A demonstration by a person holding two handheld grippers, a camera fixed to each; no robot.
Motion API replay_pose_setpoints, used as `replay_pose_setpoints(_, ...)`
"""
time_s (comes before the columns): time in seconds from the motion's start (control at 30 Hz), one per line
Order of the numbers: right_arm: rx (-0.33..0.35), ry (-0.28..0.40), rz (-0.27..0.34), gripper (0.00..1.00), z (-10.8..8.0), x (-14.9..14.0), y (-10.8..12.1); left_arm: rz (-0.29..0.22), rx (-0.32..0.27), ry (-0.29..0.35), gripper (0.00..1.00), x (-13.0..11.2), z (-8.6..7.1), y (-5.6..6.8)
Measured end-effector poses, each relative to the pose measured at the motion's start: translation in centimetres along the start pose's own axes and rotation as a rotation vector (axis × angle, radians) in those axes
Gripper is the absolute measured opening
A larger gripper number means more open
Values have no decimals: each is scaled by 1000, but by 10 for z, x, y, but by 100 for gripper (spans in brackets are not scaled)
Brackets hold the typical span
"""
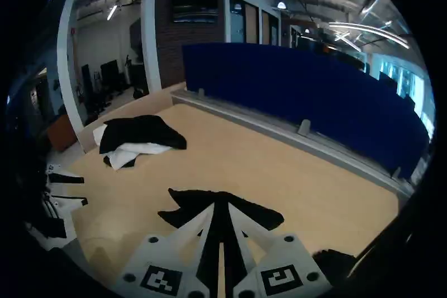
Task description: Fold towel
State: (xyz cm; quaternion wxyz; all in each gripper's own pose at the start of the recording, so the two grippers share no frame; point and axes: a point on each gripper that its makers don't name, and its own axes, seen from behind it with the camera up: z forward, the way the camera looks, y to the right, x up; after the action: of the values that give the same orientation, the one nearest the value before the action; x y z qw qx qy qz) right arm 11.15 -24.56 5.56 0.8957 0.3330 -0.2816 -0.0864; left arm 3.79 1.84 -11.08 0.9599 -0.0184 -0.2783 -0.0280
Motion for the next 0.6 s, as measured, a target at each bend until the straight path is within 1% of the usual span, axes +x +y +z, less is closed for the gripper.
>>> replay_pose_setpoints(0.37,-36,9,27,2,-16,2,33,8,-7,-4,91,-2,0,6)
replay_pose_setpoints(0.6,-65,4,36,2,-27,-2,59,16,-5,-8,91,-2,0,7)
